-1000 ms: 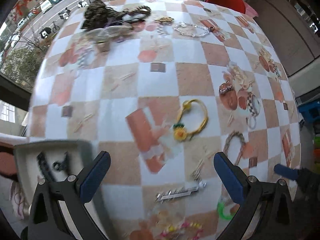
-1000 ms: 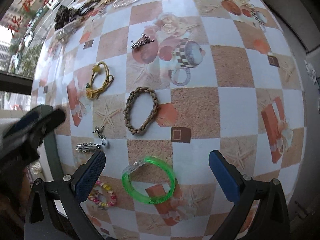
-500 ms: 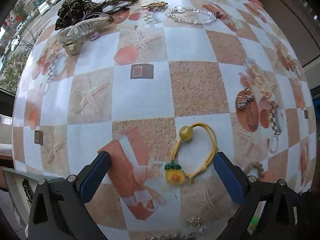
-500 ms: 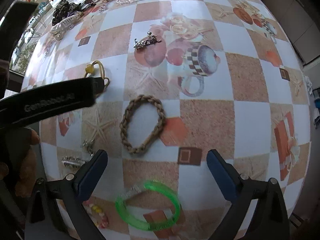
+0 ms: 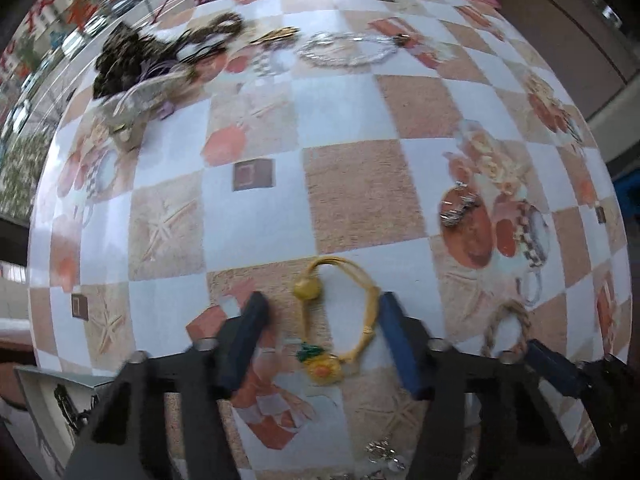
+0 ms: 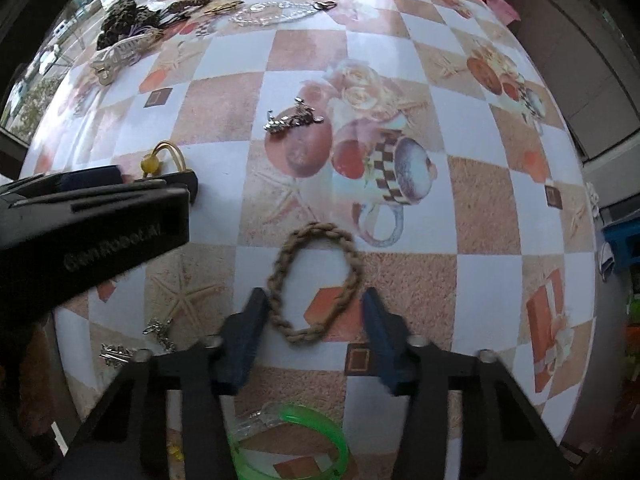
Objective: Organize jewelry
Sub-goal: 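Grasp the yellow hair tie with left tool while right tool grasps braided bracelet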
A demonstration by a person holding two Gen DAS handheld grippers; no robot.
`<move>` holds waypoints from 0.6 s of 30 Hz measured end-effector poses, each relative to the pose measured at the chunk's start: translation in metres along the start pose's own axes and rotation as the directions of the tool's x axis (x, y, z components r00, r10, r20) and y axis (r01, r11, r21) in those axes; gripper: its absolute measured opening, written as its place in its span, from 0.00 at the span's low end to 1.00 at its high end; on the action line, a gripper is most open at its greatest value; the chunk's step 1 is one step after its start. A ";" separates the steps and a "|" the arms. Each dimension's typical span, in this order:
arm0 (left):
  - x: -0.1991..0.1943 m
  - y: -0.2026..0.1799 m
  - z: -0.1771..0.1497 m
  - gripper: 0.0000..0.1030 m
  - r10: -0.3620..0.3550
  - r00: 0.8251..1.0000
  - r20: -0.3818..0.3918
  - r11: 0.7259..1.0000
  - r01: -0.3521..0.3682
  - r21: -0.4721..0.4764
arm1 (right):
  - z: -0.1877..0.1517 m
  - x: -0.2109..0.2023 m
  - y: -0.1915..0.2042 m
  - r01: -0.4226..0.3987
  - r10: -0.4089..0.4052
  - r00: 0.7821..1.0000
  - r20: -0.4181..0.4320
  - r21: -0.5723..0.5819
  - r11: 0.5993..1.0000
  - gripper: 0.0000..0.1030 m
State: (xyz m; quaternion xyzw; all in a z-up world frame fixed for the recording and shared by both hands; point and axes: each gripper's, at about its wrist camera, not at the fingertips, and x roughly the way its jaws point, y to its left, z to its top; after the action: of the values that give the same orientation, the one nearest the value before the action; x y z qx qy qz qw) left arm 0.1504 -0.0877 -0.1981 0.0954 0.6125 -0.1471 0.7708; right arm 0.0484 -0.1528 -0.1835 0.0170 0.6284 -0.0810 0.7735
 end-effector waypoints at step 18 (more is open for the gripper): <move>-0.056 0.026 -0.031 0.08 -0.132 0.990 0.043 0.989 0.134 -0.054 | 0.016 -0.022 -0.056 -0.226 0.234 0.972 -0.033 0.160 0.961 0.11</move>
State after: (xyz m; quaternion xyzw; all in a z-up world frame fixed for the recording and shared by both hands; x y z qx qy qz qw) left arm 0.1193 -0.0475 -0.1516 0.0294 0.6063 -0.1827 0.7734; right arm 0.0515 -0.2073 -0.1546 0.1520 0.6338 -0.0386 0.7574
